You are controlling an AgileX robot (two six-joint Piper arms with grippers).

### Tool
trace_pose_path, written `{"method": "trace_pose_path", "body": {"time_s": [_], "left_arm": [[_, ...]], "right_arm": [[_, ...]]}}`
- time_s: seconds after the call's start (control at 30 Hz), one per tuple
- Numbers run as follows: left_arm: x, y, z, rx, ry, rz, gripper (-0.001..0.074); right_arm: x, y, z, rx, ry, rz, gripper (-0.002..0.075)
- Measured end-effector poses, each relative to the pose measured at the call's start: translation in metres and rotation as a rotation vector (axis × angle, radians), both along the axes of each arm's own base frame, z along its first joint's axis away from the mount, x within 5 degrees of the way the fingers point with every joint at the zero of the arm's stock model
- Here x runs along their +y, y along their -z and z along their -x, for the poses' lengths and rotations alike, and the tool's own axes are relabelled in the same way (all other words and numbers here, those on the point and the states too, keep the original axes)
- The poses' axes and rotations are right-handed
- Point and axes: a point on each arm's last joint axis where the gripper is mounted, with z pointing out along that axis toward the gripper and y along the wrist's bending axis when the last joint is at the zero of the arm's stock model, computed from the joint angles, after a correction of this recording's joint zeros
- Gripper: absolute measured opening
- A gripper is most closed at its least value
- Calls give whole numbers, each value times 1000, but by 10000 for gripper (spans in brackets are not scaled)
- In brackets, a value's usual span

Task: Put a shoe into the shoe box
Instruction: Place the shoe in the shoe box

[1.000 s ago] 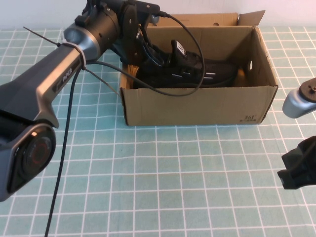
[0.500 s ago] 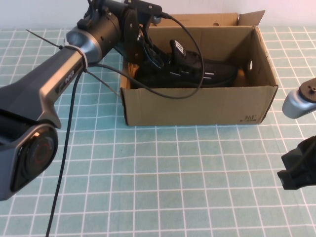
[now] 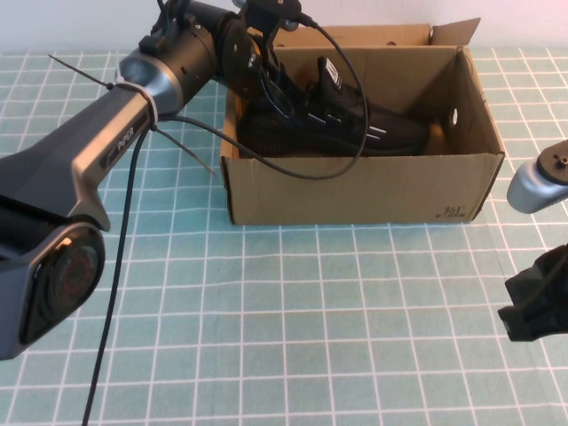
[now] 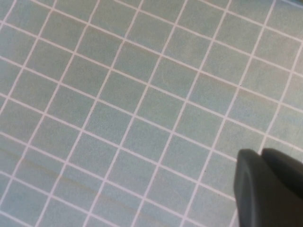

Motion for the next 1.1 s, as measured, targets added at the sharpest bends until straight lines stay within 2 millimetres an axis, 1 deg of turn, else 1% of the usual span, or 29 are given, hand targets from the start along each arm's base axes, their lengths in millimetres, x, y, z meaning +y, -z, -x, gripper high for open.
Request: {"method": "trace_pose_path", "body": {"time_s": [0.23, 0.33, 0.43, 0.6, 0.67, 0.8, 0.93, 1.1], "left_arm": [[-1, 1, 0, 1, 5, 2, 34], [-2, 1, 1, 14, 5, 27, 58], [-3, 2, 1, 27, 4, 46, 117], [-4, 2, 2, 39, 4, 53, 266], [-4, 2, 3, 47, 4, 62, 307], [-4, 2, 3, 56, 2, 59, 337], [-2, -13, 7, 36, 2, 70, 342], [1, -42, 16, 16, -18, 130, 343]], "right_arm": [[1, 0, 0, 5, -2, -7, -5], [1, 0, 1, 12, -4, -16, -5], [2, 0, 1, 16, -8, -21, -5], [2, 0, 2, 14, -19, -18, -5], [2, 0, 2, 13, -21, -17, -5], [2, 0, 2, 13, -22, -16, -5], [2, 0, 2, 12, -23, -16, -5], [2, 0, 2, 10, -26, -12, -5]]}}
